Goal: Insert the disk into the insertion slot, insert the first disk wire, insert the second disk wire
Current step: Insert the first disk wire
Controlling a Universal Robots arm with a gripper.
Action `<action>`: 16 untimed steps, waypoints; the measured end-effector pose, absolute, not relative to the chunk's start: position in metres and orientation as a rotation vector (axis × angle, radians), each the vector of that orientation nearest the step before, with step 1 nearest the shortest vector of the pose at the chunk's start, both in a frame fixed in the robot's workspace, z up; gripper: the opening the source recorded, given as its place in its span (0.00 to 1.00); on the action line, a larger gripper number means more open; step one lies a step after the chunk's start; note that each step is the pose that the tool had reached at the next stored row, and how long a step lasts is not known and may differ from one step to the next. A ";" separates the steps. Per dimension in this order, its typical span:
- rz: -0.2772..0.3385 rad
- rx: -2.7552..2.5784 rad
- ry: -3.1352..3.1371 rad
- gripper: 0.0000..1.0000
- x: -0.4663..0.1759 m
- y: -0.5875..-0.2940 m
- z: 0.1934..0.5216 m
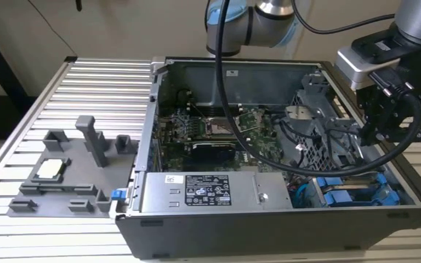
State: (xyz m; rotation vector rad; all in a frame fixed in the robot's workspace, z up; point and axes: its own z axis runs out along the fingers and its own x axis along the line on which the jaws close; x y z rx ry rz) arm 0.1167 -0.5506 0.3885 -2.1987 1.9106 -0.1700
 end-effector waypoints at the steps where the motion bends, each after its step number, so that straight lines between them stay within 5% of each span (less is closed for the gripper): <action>1: -0.170 -2.199 1.911 0.19 0.117 -0.551 0.389; 8: -0.162 -2.203 1.915 0.19 0.118 -0.551 0.388; 16: -0.046 -2.259 1.972 0.19 0.137 -0.551 0.388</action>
